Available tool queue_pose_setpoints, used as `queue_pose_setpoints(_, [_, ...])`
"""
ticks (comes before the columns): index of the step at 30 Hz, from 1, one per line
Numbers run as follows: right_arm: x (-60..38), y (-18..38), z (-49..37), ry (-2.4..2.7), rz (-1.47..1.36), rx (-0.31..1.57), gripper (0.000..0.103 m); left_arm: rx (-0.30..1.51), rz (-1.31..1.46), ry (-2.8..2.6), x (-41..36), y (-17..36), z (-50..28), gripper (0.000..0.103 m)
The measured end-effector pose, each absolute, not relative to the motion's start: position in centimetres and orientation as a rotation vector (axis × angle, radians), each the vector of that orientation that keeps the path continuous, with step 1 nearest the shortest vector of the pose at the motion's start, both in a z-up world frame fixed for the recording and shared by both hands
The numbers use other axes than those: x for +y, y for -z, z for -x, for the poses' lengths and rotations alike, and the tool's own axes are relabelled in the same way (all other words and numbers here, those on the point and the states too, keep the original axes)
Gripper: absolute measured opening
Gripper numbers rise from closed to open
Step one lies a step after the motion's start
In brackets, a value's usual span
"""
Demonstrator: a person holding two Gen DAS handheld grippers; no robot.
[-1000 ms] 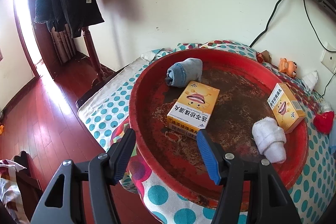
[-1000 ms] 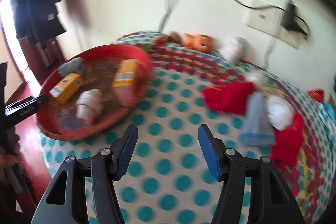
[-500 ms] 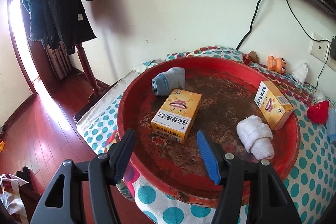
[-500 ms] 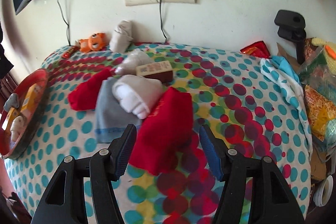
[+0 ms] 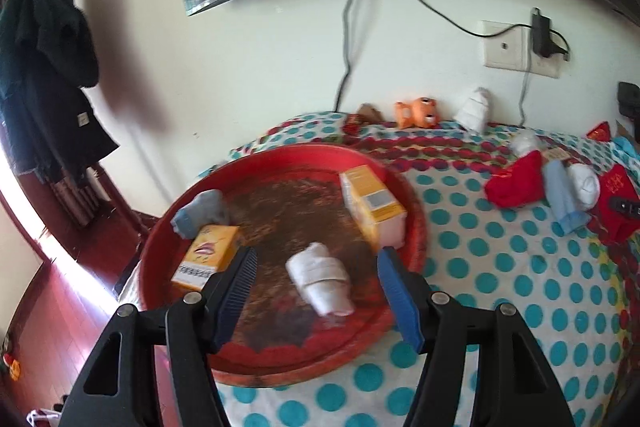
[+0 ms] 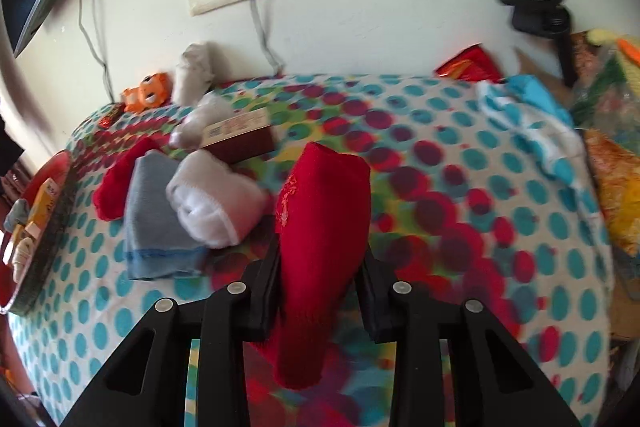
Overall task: Organize objects
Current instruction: 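Grasp red sock with right gripper while left gripper grasps light blue sock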
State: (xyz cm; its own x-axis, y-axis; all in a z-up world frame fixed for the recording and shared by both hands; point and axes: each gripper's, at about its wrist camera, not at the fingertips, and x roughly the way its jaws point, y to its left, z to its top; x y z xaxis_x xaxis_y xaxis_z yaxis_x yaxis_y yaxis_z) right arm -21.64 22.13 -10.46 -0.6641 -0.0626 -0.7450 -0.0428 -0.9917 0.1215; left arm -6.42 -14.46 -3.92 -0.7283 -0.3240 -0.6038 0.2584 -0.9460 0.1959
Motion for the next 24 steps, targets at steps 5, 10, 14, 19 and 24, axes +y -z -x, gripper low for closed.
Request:
queue_pose_setpoints(5, [25.8, 10.9, 21.3, 2.921, -1.328, -0.120, 0.030, -0.108, -1.138, 2.852, -7.1, 4.4, 10.0, 0.065])
queue_pose_setpoints(10, [28.0, 12.0, 21.1, 2.885, -1.358, -0.216, 0.030, 0.027, -1.332, 2.963, -1.8, 5.4, 14.4, 0.065])
queue_pose_setpoints(14, [27.5, 12.0, 21.3, 2.884, -1.370, -0.182, 0.032, 0.271, -1.544, 2.945, 0.1, 7.3, 18.3, 0.065])
queue_pose_setpoints(19, [27.2, 12.1, 21.4, 2.879, -1.371, -0.177, 0.036, 0.425, -1.603, 2.874, 1.6, 9.0, 21.9, 0.065])
queue_pose_setpoints(24, [27.0, 12.1, 21.4, 2.878, -1.376, -0.160, 0.038, 0.347, -1.610, 2.867, 3.5, 9.8, 24.6, 0.065])
